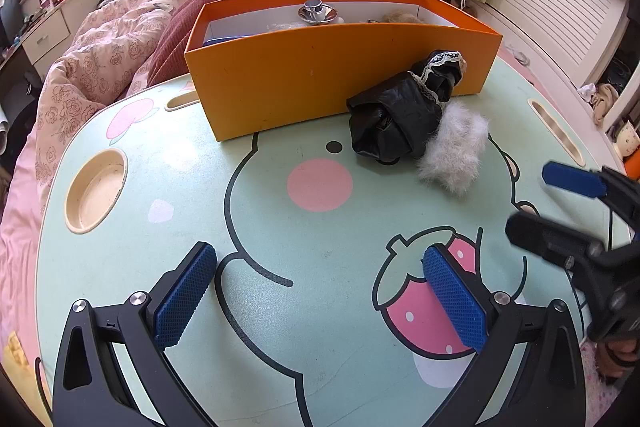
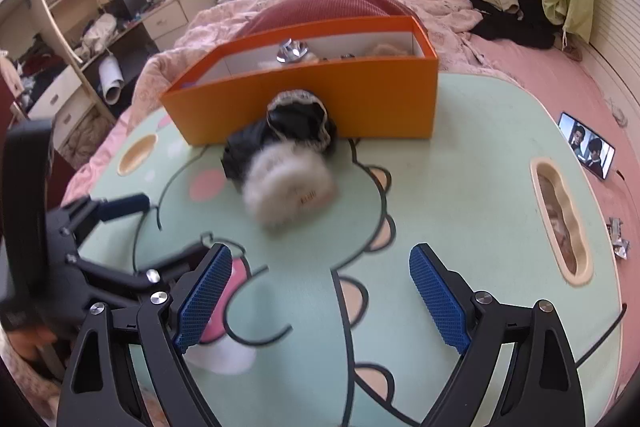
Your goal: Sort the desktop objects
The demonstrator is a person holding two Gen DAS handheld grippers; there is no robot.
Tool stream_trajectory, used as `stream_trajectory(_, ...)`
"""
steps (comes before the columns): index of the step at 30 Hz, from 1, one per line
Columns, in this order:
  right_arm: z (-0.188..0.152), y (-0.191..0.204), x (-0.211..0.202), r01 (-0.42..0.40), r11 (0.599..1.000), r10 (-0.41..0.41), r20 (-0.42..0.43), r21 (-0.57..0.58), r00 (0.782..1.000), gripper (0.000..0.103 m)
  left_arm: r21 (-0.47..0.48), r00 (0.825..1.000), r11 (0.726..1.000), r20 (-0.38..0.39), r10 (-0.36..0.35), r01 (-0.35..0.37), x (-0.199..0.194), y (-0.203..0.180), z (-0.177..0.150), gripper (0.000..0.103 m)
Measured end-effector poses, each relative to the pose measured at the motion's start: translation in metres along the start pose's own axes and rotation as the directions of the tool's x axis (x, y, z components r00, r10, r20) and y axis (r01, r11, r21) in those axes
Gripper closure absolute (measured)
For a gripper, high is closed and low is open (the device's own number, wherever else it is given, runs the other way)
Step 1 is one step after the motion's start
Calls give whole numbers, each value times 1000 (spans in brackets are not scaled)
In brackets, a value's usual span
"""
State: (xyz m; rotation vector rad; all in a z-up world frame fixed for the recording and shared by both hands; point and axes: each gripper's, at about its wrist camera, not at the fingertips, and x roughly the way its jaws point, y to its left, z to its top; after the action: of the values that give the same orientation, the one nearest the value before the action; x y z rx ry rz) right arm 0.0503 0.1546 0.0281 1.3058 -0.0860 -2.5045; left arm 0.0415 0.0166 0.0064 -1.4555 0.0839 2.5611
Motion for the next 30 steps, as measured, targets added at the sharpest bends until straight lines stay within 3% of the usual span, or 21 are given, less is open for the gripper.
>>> stream_trajectory(5, 30, 19, 14, 32, 997, -32, 0, -68, 999, 12, 0, 1000, 1000, 0, 0, 0, 0, 0, 0, 0)
stream_trajectory(7, 38, 25, 25, 61, 993, -62, -4, -98, 998, 18, 0, 1000, 1000, 0, 0, 0, 0, 0, 0, 0)
stream_trajectory(8, 40, 27, 32, 69, 991, -71, -19, -112, 997, 36, 0, 1000, 1000, 0, 0, 0, 0, 0, 0, 0)
stream_trajectory(9, 41, 28, 39, 65, 990, -71, -42, -121, 997, 64, 0, 1000, 1000, 0, 0, 0, 0, 0, 0, 0)
stream_trajectory(13, 32, 21, 35, 32, 994, -37, -40, -109, 999, 65, 0, 1000, 1000, 0, 0, 0, 0, 0, 0, 0)
stream_trajectory(15, 23, 16, 25, 22, 994, -25, -27, -110, 999, 88, 0, 1000, 1000, 0, 1, -1, 0, 0, 0, 0)
stream_trajectory(17, 12, 7, 13, 11, 995, -13, -23, -96, 1000, 91, 0, 1000, 1000, 0, 1, -1, -1, 0, 0, 0)
stream_trajectory(26, -33, -31, -21, -18, 999, 18, -10, -31, 1000, 93, 0, 1000, 1000, 0, 0, 0, 0, 0, 1, 0)
stream_trajectory(28, -35, -33, -23, -7, 1000, 7, 15, -29, 1000, 76, 1, 1000, 1000, -1, 1, -1, 0, 0, 1, 0)
stream_trajectory(30, -36, -35, -25, 17, 1000, -16, 38, -4, 999, 34, 0, 1000, 1000, 0, -1, 1, 0, 0, 1, 0)
